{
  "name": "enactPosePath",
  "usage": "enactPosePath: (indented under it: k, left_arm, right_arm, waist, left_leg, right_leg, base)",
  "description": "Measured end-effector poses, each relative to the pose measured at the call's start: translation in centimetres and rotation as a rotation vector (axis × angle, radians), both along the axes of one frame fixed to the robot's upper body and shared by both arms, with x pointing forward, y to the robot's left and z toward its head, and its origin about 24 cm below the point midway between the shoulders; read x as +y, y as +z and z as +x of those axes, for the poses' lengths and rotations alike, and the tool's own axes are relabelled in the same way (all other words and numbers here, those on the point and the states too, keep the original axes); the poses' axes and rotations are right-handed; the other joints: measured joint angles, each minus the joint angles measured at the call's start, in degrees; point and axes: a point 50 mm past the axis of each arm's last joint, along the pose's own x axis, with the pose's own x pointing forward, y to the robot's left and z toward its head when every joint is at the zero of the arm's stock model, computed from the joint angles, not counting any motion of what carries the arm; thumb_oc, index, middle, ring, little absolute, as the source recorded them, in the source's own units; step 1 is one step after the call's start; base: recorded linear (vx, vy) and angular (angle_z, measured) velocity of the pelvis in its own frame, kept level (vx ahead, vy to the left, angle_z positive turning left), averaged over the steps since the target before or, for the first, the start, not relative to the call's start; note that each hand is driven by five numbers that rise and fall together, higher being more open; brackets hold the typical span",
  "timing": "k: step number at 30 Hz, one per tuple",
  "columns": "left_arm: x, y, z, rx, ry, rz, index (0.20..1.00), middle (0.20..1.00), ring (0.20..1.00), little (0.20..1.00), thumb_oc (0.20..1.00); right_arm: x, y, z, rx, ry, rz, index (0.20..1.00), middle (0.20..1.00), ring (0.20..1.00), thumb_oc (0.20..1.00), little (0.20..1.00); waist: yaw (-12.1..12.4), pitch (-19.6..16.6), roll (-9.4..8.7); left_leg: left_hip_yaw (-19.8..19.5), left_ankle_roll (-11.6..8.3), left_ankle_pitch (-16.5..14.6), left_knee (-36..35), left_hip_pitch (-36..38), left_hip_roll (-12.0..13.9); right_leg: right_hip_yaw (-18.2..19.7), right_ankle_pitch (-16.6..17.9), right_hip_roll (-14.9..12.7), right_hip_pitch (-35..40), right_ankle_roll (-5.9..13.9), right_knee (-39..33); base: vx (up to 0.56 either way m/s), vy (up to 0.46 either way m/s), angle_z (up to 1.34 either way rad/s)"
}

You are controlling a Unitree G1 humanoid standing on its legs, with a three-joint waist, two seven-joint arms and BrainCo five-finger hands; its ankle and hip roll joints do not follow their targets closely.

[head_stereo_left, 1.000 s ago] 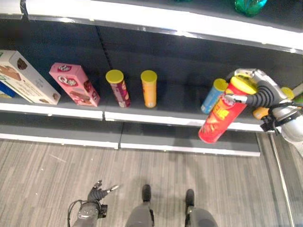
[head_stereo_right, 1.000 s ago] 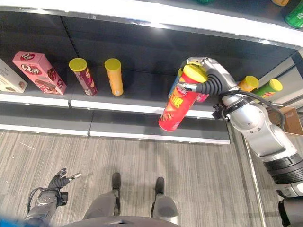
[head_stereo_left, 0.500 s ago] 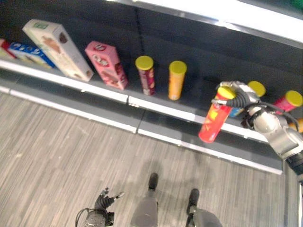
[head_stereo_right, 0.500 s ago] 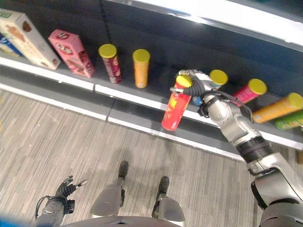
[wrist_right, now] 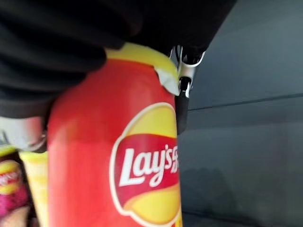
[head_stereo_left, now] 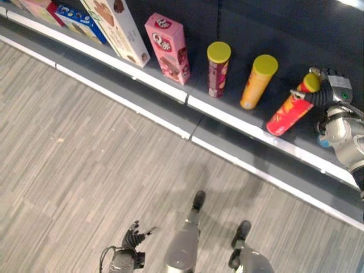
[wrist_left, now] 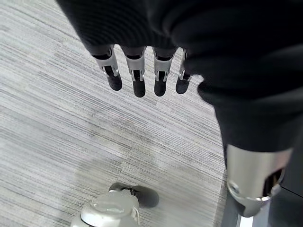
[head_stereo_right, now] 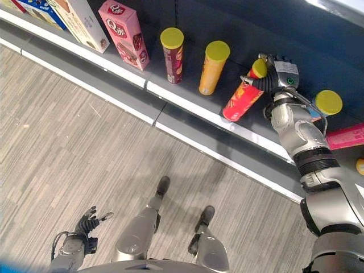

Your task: Put the goods on the table back onto the shelves and tidy them up.

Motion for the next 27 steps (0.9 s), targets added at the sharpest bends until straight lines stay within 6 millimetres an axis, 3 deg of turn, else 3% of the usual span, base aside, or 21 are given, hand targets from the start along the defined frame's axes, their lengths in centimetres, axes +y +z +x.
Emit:
enactPosePath:
  k: [13, 18, 27]
  left_arm:
    - [-0.1, 0.4, 0.8, -0.034, -0.006, 0.019, 1.000, 1.000, 1.000, 1.000, 1.000]
    - [-0.6, 1.0, 2.2, -0.075, -0.038, 0.032, 1.000, 1.000, 1.000, 1.000, 1.000]
    - [-0.7, 1.4, 2.8, -0.101, -0.050, 0.036, 1.000, 1.000, 1.000, 1.000, 1.000]
  right_arm:
    - [-0.3, -0.3, -0.2, -0.068, -0.053, -0.051, 0.200, 0.200, 0.200, 0.200, 0.200]
    - [-0.9, 0.2, -0.5, -0.137, -0.108, -0.085, 0.200, 0.200, 0.200, 0.200, 0.200]
    - [-1.9, 0.8, -0.2, -0.151, -0.165, -0.077, 0.200, 0.200, 0.200, 0.200, 0.200]
  waist:
    - [-0.2, 0.2, 0.24]
    - [-1.7, 0.6, 1.53]
    - [-1.4, 0.8, 3.18]
  left_leg:
    - [-0.3, -0.14, 0.2, 0.0, -0.9, 0.0]
    - [-0.6, 0.12, 1.5, 0.0, -4.5, -0.9]
    - [-0.6, 0.12, 1.6, -0.1, -4.0, -1.2]
  right_leg:
    - [-0.2, -0.1, 0.1, -0.5, 0.10, -0.1]
    - [-1.0, 0.4, -0.6, -3.6, 0.02, 0.0]
    - [-1.0, 0.2, -0.8, -2.9, 0.36, 0.0]
  base:
    - [0.01, 0.002, 0.01]
    - [0.00, -0.010, 0.11]
    - [0.00, -0.003, 0.03]
